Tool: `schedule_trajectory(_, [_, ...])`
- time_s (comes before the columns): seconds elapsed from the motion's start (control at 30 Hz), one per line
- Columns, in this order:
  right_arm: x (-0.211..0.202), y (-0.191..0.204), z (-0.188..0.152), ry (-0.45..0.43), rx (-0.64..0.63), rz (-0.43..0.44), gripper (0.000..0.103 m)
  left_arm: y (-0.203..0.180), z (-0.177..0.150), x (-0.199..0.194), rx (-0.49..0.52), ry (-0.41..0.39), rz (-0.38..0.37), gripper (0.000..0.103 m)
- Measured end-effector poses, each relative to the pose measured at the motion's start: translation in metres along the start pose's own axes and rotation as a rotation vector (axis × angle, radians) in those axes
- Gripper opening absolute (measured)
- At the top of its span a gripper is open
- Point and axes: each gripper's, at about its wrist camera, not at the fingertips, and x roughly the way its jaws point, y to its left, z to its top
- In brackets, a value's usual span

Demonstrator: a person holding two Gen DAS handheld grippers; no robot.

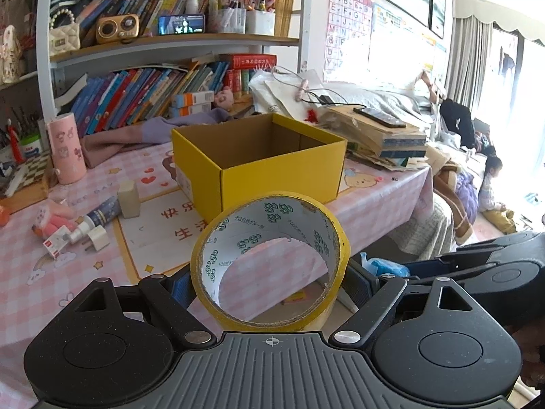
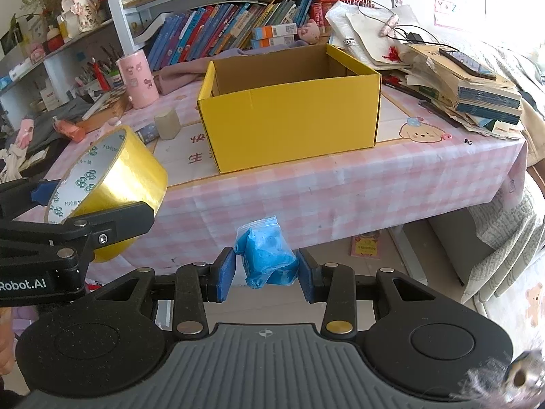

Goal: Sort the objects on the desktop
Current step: 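Lift the tape roll and blue object and carry both toward the yellow box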

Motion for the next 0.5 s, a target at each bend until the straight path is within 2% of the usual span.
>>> schedule_trajectory(0.5, [-0.0018,-0.0075,0.0013,-0.012,0.006,-0.015,0.036,-0.0095,0.0057,0.0094,0.037,-0.004,-0.021,0.087])
